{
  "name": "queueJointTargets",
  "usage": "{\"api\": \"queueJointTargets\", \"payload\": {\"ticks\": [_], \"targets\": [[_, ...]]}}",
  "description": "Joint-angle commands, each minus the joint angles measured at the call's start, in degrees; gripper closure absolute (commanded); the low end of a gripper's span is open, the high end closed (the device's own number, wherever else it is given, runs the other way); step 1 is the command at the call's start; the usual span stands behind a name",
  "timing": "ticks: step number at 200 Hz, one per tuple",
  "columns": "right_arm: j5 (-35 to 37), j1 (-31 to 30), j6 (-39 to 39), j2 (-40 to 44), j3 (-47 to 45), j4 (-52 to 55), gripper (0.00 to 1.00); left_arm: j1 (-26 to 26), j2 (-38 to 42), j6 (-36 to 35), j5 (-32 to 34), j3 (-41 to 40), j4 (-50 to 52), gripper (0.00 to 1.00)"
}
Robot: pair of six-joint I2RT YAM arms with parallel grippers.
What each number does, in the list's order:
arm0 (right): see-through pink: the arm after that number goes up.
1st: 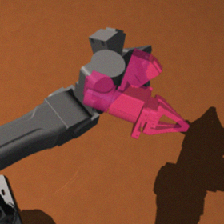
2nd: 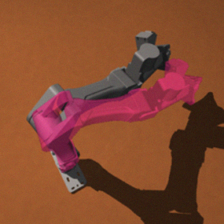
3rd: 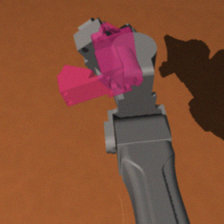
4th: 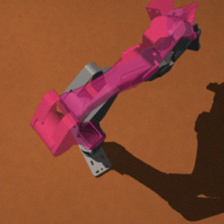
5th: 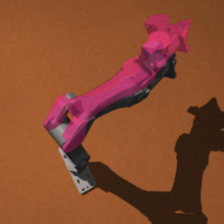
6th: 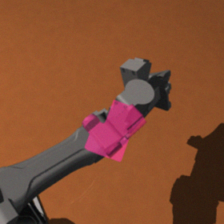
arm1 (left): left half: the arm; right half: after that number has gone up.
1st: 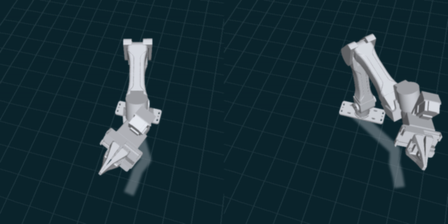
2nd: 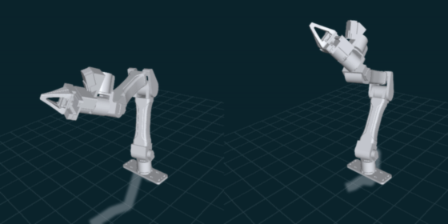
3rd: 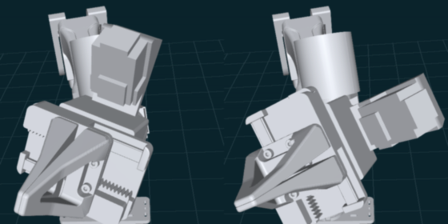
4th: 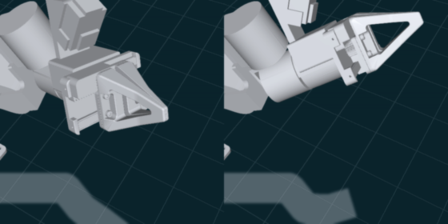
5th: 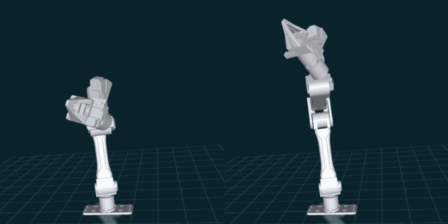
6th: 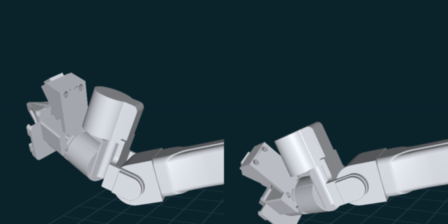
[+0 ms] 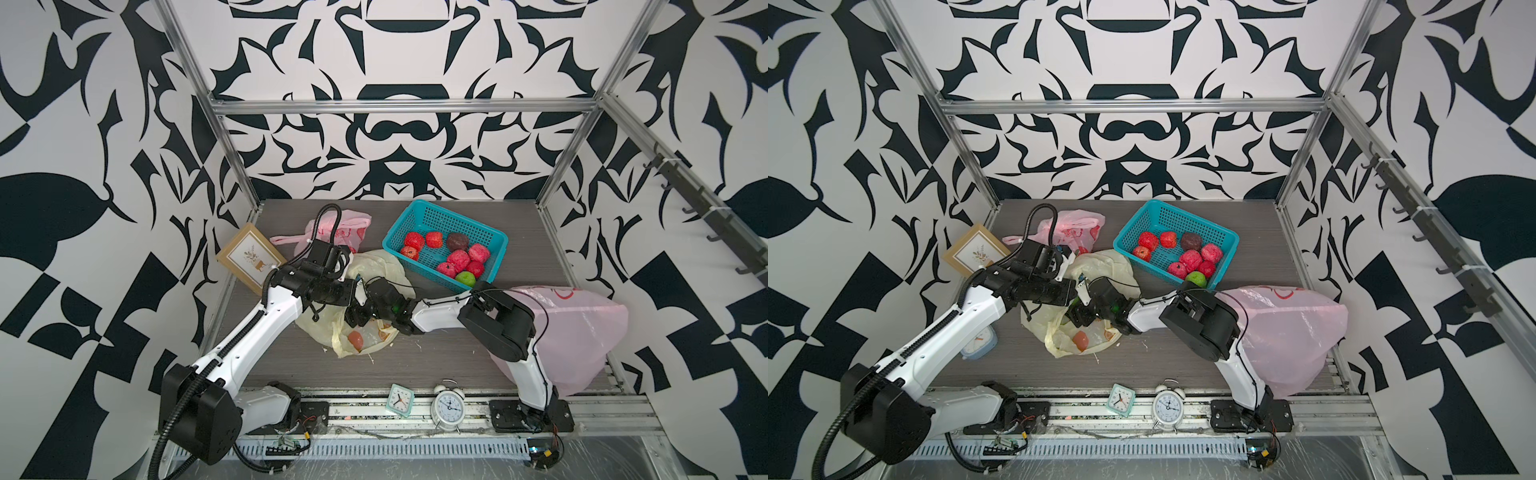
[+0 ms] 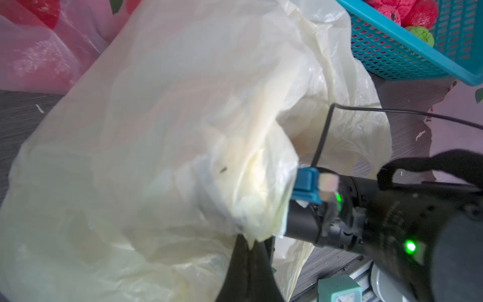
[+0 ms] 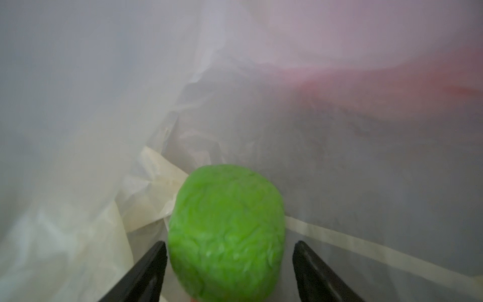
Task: Untie the knot of a plastic bag & take out the apple
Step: Pick up the apple from the plastic bag.
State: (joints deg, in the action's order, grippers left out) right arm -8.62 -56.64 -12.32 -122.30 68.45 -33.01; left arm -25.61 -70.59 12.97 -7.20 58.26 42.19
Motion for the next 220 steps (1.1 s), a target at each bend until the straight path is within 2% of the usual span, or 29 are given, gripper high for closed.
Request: {"api": "queueJointTargets", "payload": {"ticks": [1, 42, 52, 93, 131, 186, 220], "targets": [[1.1, -0.22, -1.13, -0.38, 4.16, -2.74, 0.27, 0.21, -0.34, -0.83, -1.2, -0.16, 1.08, 1.0], [-2.21, -0.23, -1.39, -0.93, 4.56, -2.5, 0.61, 0.47, -0.42, -0.96, -0.67, -0.11, 1.2, 1.0], [-2.46, -0.2, -1.34, -0.35, 3.8, -2.57, 0.66, 0.56, -0.45, -0.98, -0.5, -0.13, 1.2, 1.0], [-3.15, 0.34, -1.47, 5.93, -3.52, -3.7, 0.74, 0.79, -0.52, -0.38, 2.53, 0.67, 2.34, 1.0], [-5.51, 0.83, -1.24, 14.25, -10.35, -3.2, 0.76, 0.89, -0.43, 0.49, 6.66, 1.13, 3.34, 1.0], [-6.23, 0.84, 1.2, 28.27, -17.25, 3.38, 0.76, 1.17, -0.62, 1.68, 8.41, 0.56, 2.72, 1.0], [-6.55, 1.05, 3.76, 38.01, -18.53, 10.56, 0.76, 1.48, -0.3, 1.91, 9.45, 0.81, 3.15, 1.0]]}}
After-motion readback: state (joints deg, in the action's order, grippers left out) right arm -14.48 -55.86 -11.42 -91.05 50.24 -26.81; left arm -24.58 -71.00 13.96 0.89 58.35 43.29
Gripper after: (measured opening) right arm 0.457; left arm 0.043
